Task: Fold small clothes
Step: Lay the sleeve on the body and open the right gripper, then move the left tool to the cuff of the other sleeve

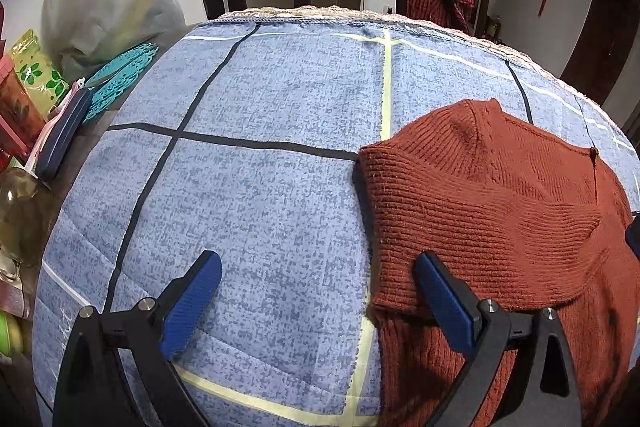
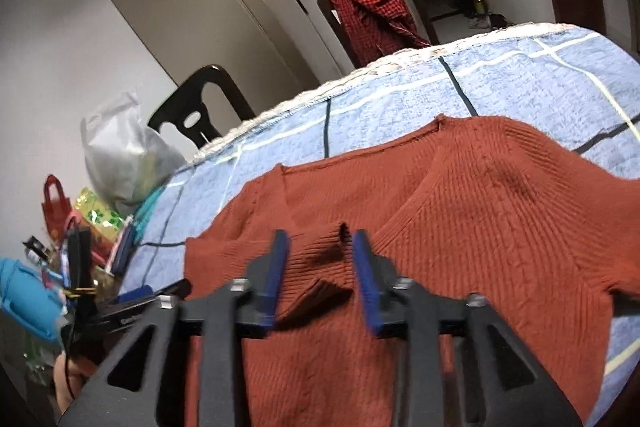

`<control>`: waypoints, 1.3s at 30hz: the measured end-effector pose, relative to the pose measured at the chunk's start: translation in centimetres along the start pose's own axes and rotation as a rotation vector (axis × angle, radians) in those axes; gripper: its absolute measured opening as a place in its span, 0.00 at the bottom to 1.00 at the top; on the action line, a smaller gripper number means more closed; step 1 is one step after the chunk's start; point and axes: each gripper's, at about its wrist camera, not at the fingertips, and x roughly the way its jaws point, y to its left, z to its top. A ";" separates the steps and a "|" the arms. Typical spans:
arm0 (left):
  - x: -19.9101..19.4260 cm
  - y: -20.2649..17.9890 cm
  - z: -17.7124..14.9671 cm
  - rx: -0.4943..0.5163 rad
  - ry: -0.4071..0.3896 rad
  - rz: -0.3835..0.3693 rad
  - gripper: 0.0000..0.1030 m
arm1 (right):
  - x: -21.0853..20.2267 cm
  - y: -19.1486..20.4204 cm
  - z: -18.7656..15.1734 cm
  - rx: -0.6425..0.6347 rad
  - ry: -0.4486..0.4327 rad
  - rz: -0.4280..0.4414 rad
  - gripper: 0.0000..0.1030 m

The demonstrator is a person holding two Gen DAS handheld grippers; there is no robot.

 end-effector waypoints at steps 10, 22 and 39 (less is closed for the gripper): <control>-0.3 -0.1 -0.2 0.004 0.005 0.002 0.96 | 3.3 2.2 -1.8 -0.250 0.138 -0.270 0.45; -4.5 -0.4 -1.7 0.045 -0.035 -0.024 0.96 | -0.9 1.9 -3.3 -0.306 0.115 -0.310 0.45; -11.9 -13.2 -5.6 0.261 -0.063 -0.384 0.96 | -17.0 -9.2 -5.2 -0.094 -0.075 -0.481 0.46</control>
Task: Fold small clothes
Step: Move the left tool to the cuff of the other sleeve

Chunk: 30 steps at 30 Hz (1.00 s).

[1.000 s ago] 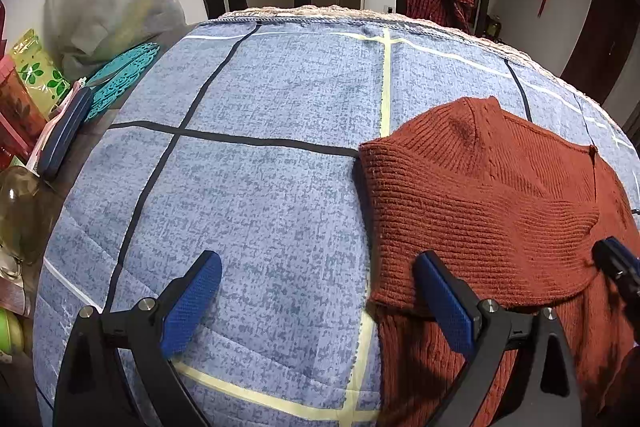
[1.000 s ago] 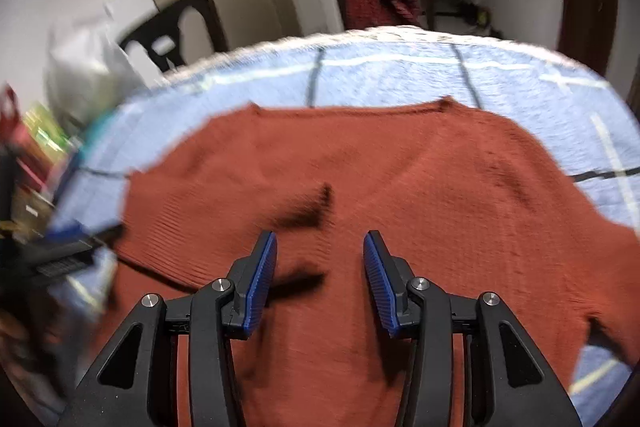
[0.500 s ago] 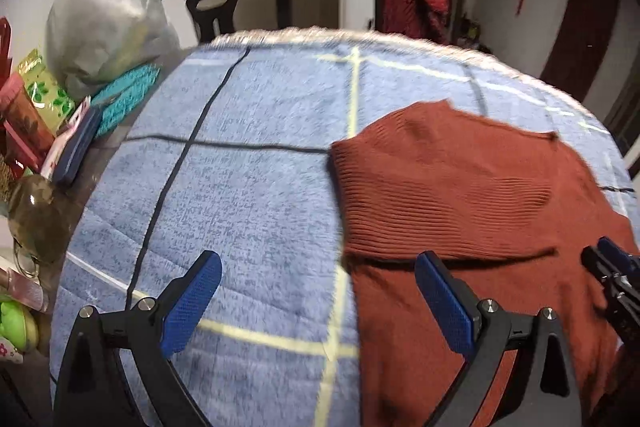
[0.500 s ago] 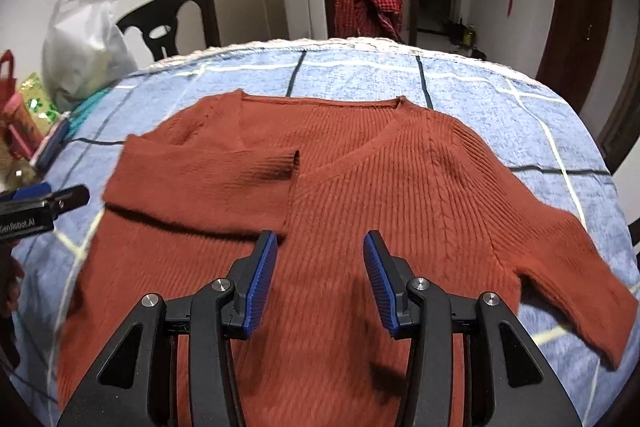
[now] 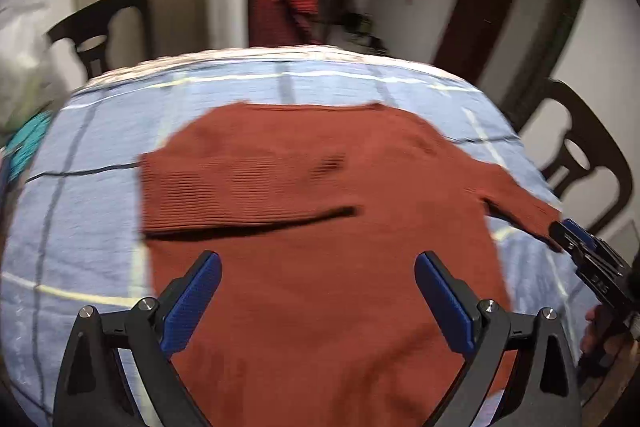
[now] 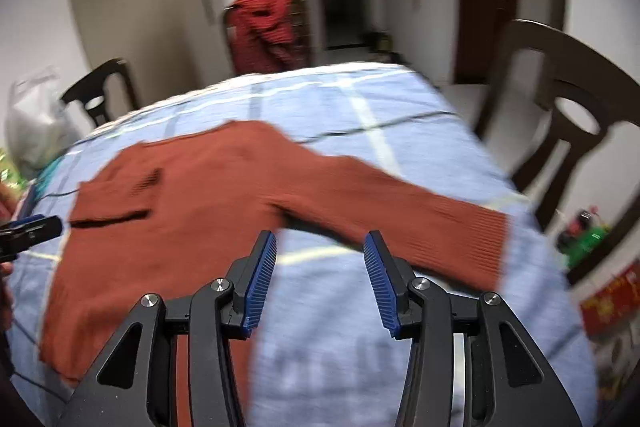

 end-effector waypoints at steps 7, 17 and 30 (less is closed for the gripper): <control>2.5 -8.3 0.3 0.114 0.044 -0.144 0.96 | -0.4 -5.6 -1.6 0.107 0.020 -0.079 0.46; 6.2 -18.0 0.7 0.263 0.115 -0.271 0.96 | -1.6 -10.4 -4.0 0.188 0.017 -0.107 0.46; 8.8 -28.7 -0.5 0.644 0.060 -0.290 0.90 | -3.3 -15.4 -4.8 0.308 -0.014 -0.140 0.46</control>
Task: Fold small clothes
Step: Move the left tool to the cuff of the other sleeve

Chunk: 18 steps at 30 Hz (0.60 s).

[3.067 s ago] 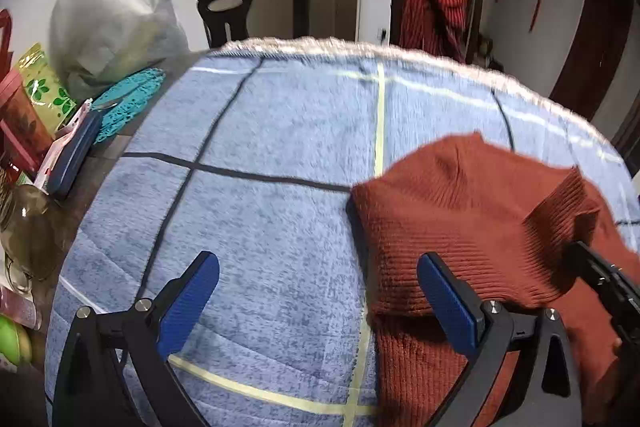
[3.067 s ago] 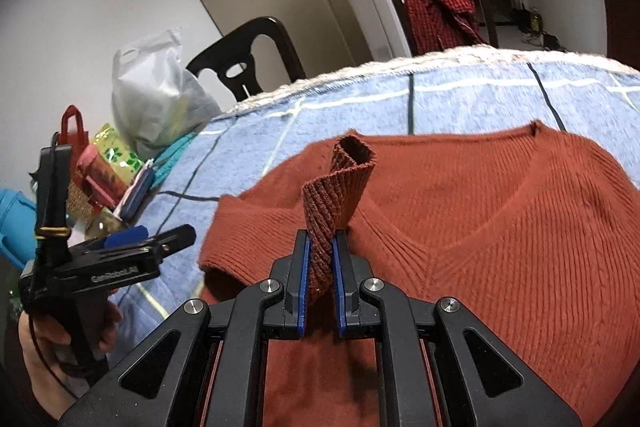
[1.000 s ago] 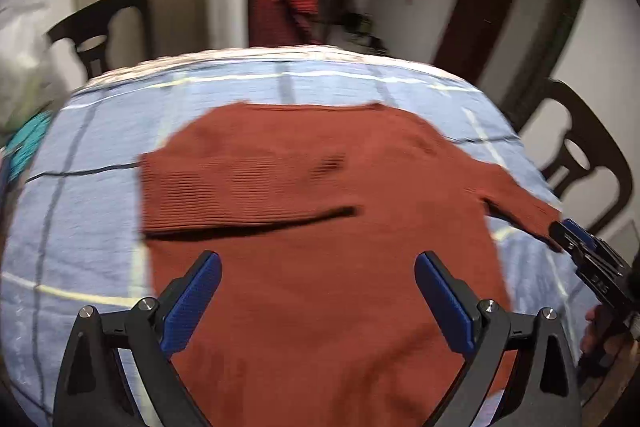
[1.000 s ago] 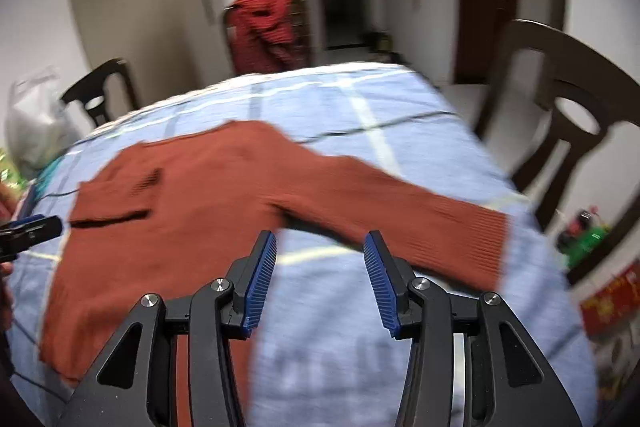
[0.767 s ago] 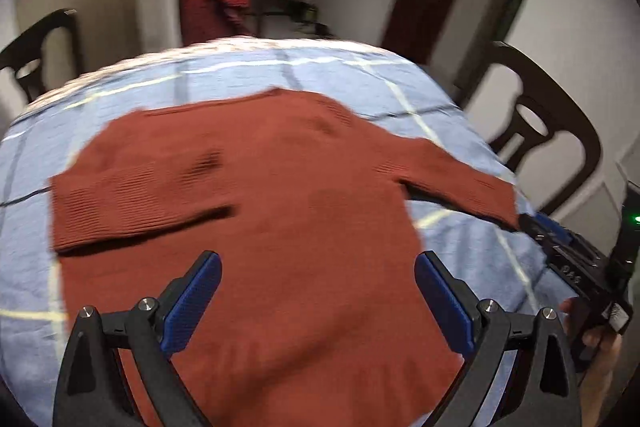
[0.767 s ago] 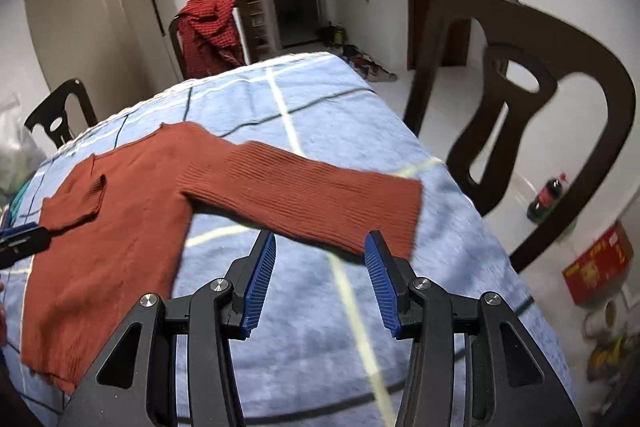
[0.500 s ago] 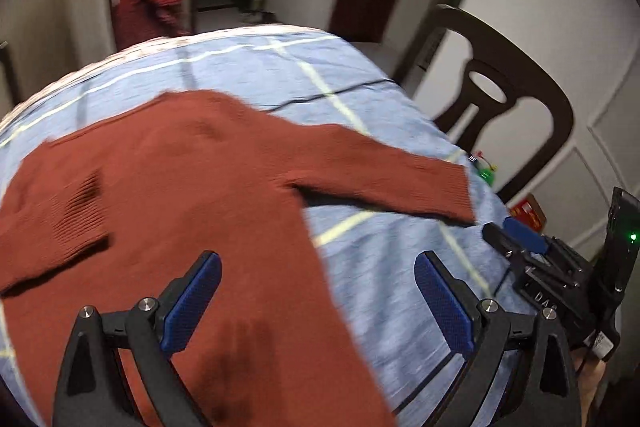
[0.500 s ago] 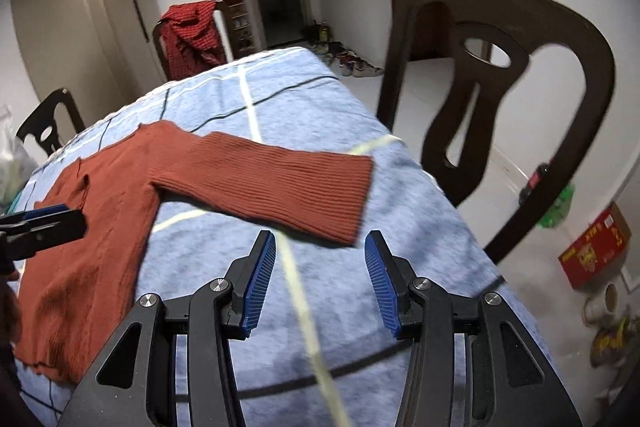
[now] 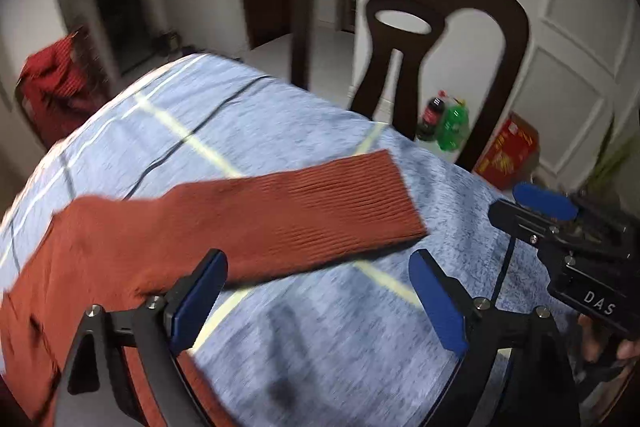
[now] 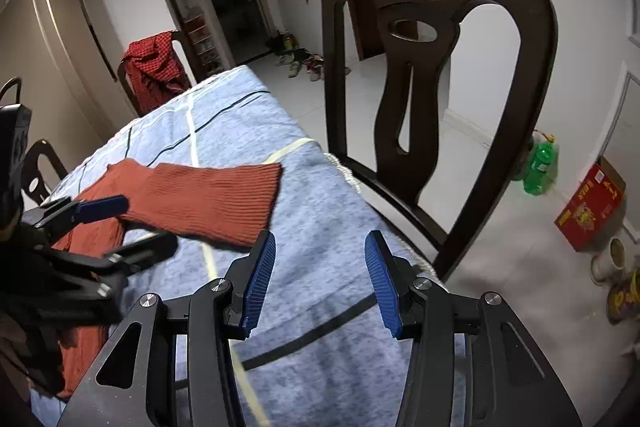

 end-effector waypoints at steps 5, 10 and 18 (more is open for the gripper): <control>1.5 -1.1 0.7 0.020 0.016 -0.028 0.90 | 0.3 -1.0 0.2 0.025 0.007 0.010 0.46; 2.8 -2.6 1.1 0.087 0.031 -0.029 0.90 | 0.3 -1.5 0.2 0.032 0.009 0.009 0.46; 4.7 -3.5 1.3 0.101 0.052 0.017 0.87 | 0.1 -1.7 0.2 0.042 0.006 0.016 0.46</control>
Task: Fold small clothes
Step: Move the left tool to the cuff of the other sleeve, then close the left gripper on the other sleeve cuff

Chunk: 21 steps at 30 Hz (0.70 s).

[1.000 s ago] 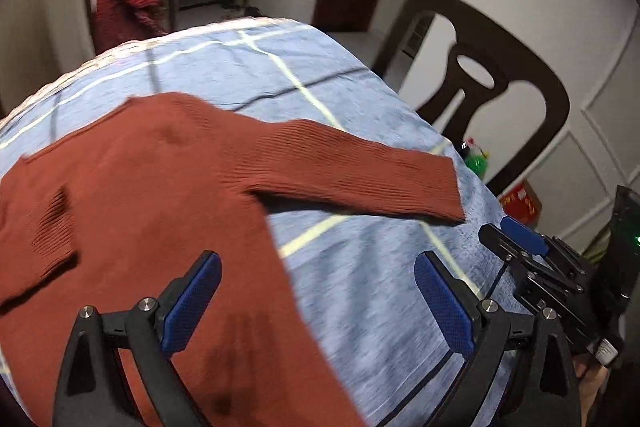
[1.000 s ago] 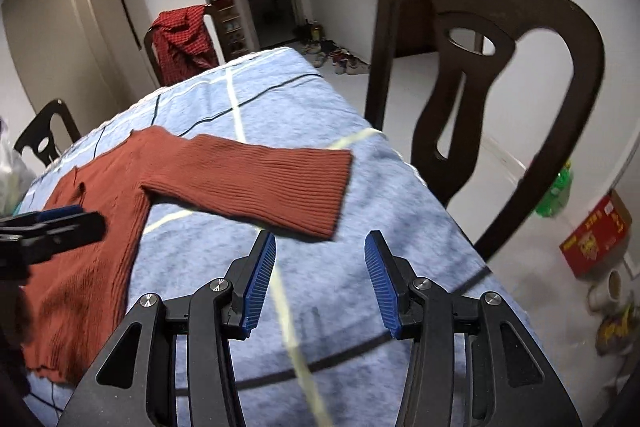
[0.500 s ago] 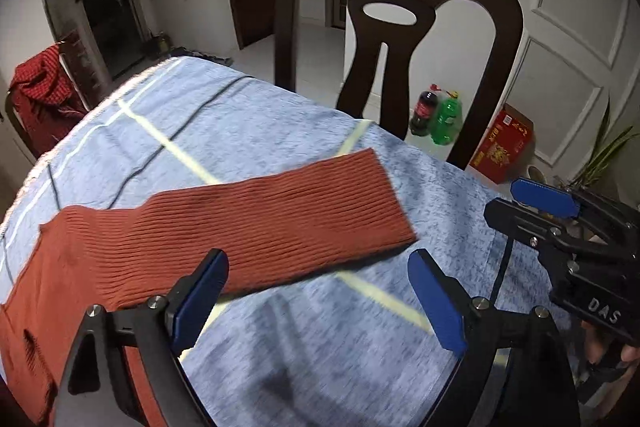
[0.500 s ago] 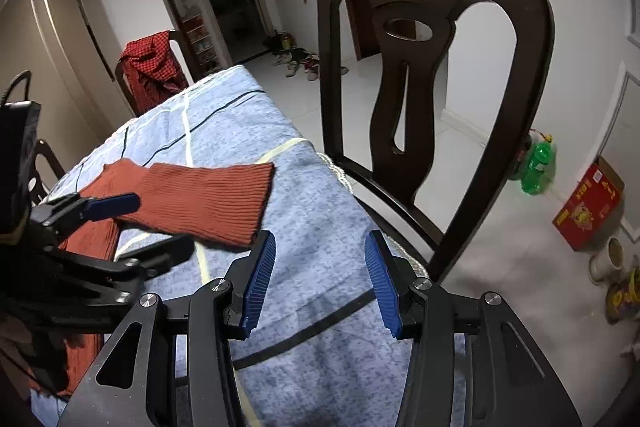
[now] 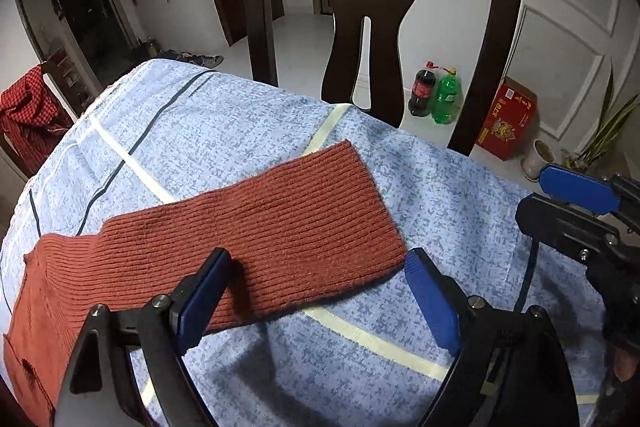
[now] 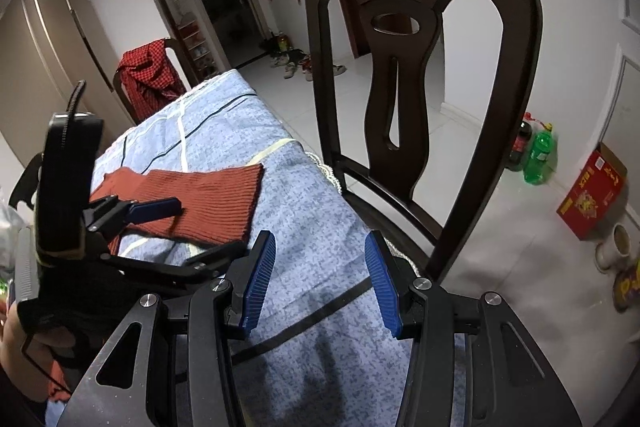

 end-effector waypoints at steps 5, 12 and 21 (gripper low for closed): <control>0.3 0.5 0.5 -0.025 -0.001 -0.021 0.75 | 0.0 0.3 -0.1 -0.001 0.000 0.010 0.46; 0.2 0.6 0.7 -0.012 -0.012 -0.020 0.47 | 0.0 0.5 -0.1 0.006 0.006 0.013 0.46; -1.1 3.0 0.6 -0.077 -0.052 0.005 0.24 | -0.2 1.2 0.0 0.014 0.012 0.034 0.46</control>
